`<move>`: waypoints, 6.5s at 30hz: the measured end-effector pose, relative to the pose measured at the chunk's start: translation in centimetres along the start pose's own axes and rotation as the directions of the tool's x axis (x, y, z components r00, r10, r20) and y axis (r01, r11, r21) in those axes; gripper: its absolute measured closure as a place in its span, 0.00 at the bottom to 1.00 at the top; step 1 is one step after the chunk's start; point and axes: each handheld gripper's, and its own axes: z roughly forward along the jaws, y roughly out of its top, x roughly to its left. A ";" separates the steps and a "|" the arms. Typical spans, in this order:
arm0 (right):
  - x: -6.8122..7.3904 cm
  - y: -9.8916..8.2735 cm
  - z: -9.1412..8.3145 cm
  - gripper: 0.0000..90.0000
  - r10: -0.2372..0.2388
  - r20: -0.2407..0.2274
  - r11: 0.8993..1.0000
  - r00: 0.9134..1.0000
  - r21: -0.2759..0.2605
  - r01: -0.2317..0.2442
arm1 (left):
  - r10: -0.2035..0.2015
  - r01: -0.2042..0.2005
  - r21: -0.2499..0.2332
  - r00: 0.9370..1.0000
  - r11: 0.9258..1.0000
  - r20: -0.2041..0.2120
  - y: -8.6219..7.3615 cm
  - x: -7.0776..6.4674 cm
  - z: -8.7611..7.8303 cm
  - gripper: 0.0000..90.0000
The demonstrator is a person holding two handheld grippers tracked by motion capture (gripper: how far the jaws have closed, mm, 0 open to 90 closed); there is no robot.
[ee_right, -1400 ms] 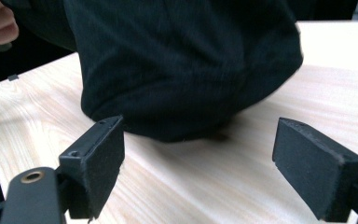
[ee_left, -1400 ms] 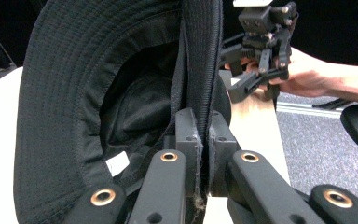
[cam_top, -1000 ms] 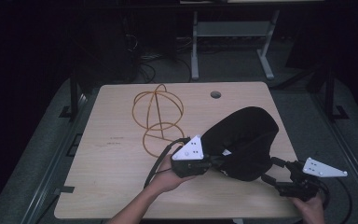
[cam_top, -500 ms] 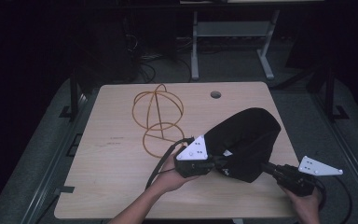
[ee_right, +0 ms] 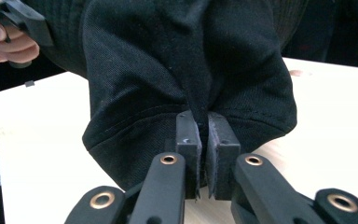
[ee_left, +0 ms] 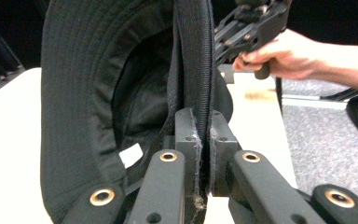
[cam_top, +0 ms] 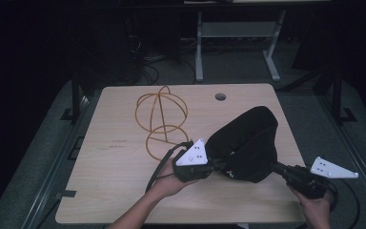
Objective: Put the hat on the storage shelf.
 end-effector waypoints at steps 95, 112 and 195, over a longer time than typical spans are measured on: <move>2.4 17.6 0.3 0.95 -0.170 0.003 0.983 0.986 0.072 0.169 | -0.108 0.130 0.083 0.968 0.988 -0.227 -10.0 -0.4 -8.6 0.61; 3.3 21.2 3.5 0.95 -0.182 -0.023 0.981 0.983 0.058 0.183 | -0.104 0.131 0.093 0.963 0.987 -0.248 -10.5 -0.2 -8.6 0.59; 9.1 31.5 22.6 0.95 -0.197 -0.175 0.960 0.965 0.167 0.226 | -0.069 0.106 0.154 0.971 0.982 -0.229 -11.3 -0.3 -7.9 0.56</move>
